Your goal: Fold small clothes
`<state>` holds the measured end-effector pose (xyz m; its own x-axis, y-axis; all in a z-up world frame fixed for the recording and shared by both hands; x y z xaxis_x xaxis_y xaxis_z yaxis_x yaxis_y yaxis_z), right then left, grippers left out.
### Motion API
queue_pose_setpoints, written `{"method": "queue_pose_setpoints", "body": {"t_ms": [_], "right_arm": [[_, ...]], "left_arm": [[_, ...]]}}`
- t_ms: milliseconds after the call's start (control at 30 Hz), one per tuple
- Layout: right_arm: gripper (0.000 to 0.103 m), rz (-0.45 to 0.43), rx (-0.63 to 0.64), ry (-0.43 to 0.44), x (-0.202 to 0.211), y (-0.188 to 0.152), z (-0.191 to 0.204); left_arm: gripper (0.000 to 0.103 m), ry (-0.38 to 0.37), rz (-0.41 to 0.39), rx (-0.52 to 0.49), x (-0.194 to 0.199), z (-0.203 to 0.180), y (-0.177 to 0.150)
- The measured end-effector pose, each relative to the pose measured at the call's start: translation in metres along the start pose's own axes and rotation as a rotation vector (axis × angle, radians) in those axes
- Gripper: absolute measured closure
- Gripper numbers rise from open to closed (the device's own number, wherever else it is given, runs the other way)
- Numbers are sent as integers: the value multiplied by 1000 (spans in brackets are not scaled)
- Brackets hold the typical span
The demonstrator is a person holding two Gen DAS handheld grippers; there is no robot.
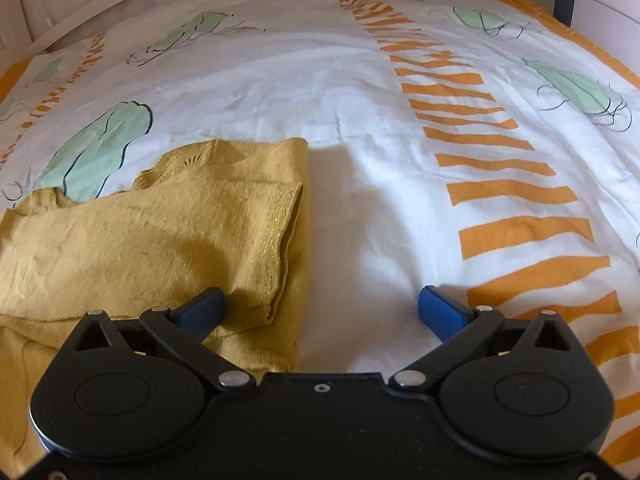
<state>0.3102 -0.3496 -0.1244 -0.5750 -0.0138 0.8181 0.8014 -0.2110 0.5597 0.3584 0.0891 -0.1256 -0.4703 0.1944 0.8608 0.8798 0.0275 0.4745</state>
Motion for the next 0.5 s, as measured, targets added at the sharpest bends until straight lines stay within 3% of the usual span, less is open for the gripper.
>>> {"method": "queue_pose_setpoints", "body": {"t_ms": [133, 267, 500], "right_arm": [[1, 83, -37, 25, 18, -8, 2], [1, 133, -79, 119, 48, -25, 13], [1, 133, -66, 172, 108, -64, 22]], "left_arm": [[2, 26, 20, -7, 9, 4, -6], [2, 47, 28, 23, 24, 11, -11], [2, -39, -6, 61, 75, 2, -53]]}}
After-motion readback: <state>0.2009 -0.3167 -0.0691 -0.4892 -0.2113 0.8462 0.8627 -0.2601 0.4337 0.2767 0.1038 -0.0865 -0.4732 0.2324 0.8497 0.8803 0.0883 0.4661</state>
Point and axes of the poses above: each gripper's, at about its wrist camera, not at the fingertips, and x roughly against the way its jaws point, z to its left, y to its top, the point moved 6 cm from there along -x, roughly the way its jaws point, and after that the axes turned 3 degrees about z, right-handed, at the moved point
